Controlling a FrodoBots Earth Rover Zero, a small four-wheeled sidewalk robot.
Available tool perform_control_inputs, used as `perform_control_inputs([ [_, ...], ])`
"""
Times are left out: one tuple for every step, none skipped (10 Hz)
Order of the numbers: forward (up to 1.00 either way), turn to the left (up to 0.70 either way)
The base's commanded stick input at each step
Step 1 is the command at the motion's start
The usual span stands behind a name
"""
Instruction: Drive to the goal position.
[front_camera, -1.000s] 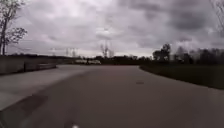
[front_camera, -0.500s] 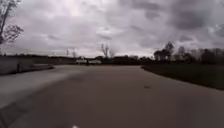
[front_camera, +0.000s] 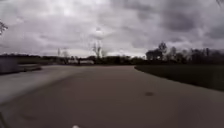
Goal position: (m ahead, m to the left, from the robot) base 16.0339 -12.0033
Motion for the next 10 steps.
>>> perform_control_inputs([
  [1.0,-0.32],
  [1.0,-0.23],
  [1.0,0.0],
  [1.0,0.0],
  [1.0,0.0],
  [1.0,0.0],
  [1.0,0.0],
  [1.0,0.0],
  [1.0,0.0],
  [1.0,0.0],
])
